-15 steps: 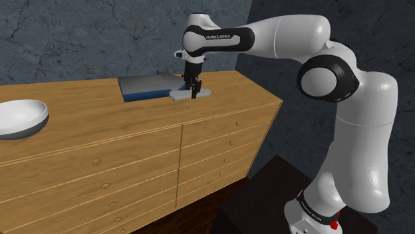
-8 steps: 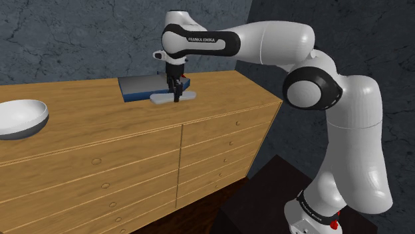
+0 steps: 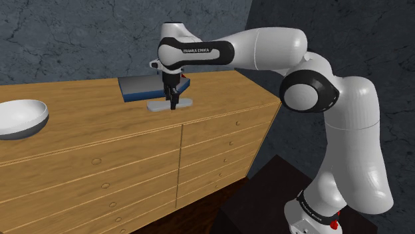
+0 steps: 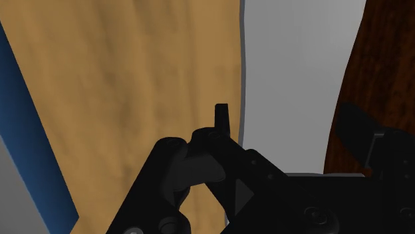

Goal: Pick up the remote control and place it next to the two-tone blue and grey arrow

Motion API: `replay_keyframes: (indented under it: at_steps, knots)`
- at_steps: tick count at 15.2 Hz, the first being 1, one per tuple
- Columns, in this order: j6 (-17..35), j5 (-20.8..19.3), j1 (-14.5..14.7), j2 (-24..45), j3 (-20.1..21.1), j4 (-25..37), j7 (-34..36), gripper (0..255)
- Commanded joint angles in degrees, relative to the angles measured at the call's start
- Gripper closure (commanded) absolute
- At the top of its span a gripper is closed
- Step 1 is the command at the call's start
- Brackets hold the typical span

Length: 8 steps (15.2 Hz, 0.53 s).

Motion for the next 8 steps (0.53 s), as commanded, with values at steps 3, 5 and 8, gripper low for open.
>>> replay_keyframes:
  at_steps: [3, 5, 8]
  knots:
    - [2.8, 0.2, 0.1, 0.4, 0.1, -2.3, -0.3, 255]
    - [4.1, 0.3, 0.1, 0.7, 0.2, -3.4, -0.4, 255]
    - [6.1, 0.5, 0.2, 1.3, 0.3, -4.8, -0.5, 255]
